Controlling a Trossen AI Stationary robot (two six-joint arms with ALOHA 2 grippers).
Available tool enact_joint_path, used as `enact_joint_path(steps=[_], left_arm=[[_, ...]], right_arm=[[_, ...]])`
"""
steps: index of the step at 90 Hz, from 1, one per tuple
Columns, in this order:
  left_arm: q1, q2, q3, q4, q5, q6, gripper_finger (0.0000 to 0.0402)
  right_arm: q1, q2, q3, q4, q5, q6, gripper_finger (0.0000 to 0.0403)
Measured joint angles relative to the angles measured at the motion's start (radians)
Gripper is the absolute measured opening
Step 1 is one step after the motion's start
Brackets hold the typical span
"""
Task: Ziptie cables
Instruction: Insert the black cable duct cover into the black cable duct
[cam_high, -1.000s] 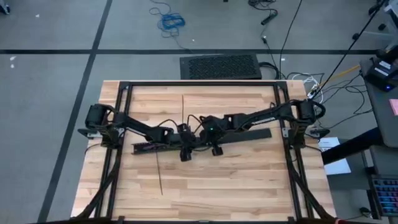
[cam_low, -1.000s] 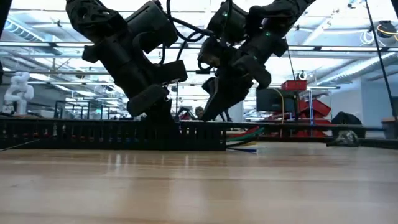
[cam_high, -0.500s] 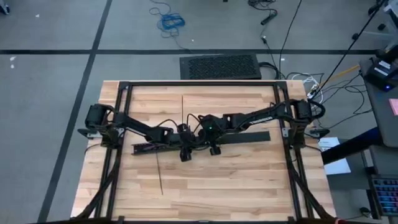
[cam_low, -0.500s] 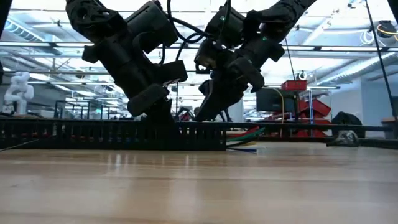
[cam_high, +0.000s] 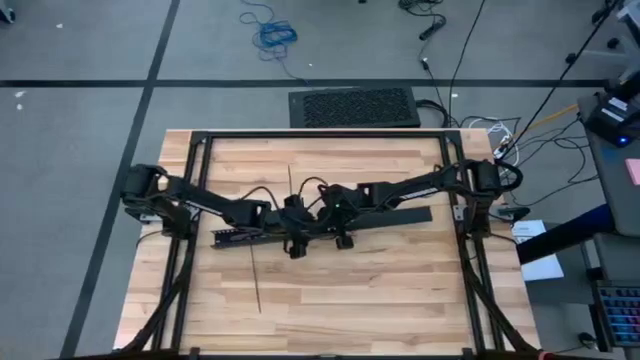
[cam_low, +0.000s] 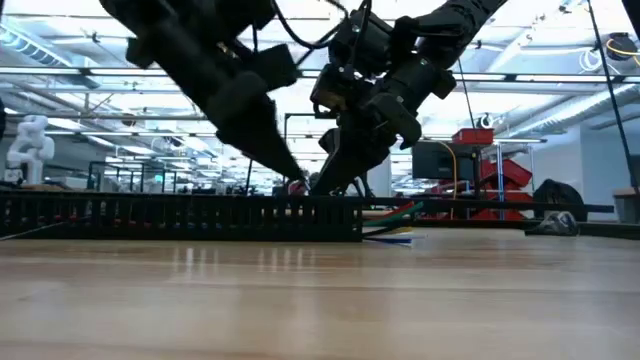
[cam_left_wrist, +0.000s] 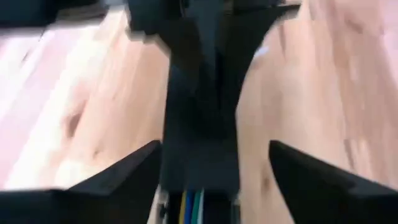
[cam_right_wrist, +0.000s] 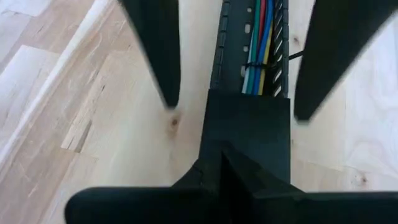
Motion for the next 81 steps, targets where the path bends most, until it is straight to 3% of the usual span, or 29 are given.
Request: enact_joint_path(steps=[15, 30, 52, 81], left_arm=[[0.001, -0.024, -0.001, -0.169, -0.034, -0.046, 0.0292], [0.001, -0.028, -0.033, -0.147, -0.020, -0.084, 0.0292], [-0.004, -0.023, -0.052, -0.201, 0.080, -0.095, 0.0293], [-0.009, 0.028, -0.058, -0.226, 0.068, -0.107, 0.0293]], right_arm=[[0.000, 0.000, -0.001, -0.003, 0.000, 0.000, 0.0000], [0.000, 0.000, -0.001, -0.002, -0.001, 0.000, 0.0000], [0.000, 0.000, -0.002, -0.002, -0.003, 0.000, 0.0000], [0.000, 0.000, -0.002, -0.002, -0.004, 0.005, 0.0000]])
